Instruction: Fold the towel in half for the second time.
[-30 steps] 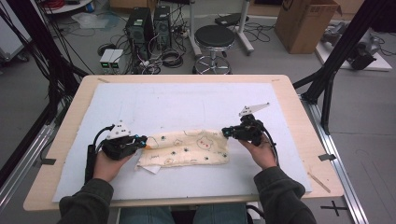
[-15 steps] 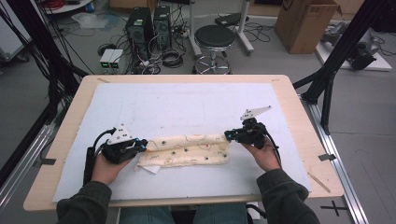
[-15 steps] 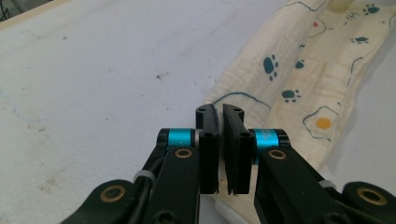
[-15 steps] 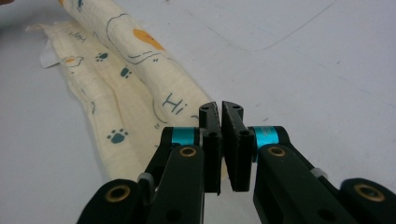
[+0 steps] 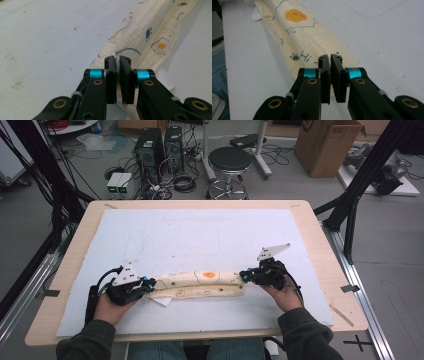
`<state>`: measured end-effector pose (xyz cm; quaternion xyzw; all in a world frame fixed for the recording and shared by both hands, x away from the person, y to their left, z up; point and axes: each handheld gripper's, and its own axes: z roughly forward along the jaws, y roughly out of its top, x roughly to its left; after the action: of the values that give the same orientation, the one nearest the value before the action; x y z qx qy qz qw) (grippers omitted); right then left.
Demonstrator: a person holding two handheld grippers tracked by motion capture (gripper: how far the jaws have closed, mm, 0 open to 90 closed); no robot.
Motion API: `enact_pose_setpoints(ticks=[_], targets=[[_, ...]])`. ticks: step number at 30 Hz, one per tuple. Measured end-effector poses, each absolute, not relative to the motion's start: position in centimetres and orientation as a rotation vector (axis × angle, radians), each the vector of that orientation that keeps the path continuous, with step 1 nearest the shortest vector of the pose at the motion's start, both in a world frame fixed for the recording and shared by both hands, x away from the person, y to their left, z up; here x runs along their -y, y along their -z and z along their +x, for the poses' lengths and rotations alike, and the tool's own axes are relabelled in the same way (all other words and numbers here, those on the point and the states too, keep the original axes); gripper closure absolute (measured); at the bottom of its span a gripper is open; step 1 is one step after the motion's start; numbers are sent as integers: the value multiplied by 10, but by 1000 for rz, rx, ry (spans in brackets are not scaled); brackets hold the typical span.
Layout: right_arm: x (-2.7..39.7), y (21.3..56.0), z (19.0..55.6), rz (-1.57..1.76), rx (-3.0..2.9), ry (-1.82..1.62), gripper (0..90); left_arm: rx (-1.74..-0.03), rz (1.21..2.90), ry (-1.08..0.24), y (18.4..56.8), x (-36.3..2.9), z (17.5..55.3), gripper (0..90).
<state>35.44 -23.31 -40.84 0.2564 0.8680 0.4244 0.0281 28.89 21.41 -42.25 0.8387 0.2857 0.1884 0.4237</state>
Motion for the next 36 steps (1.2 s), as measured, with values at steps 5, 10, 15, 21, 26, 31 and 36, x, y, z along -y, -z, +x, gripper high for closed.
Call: enact_pose_setpoints(ticks=[5, 10, 15, 21, 26, 31, 36], targets=[[235, 414, 348, 784, -2701, -1288, 863, -696, 2113, -470, 425, -217, 281, 843], [235, 418, 343, 783, -2718, -1275, 862, -670, 2130, -474, 426, -218, 274, 848], [235, 424, 339, 782, -2731, -1263, 860, -656, 2151, -465, 429, -218, 269, 862], [236, 428, 334, 797, -2731, -1261, 840, -643, 2157, -443, 432, -216, 266, 850], [237, 426, 331, 793, -2711, -1290, 758, -642, 2146, -415, 428, -217, 264, 715], [242, 421, 329, 796, -2697, -1351, 651, -643, 2109, -410, 422, -222, 259, 600], [242, 409, 324, 763, -2677, -1414, 562, -649, 2062, -413, 413, -228, 255, 513]])
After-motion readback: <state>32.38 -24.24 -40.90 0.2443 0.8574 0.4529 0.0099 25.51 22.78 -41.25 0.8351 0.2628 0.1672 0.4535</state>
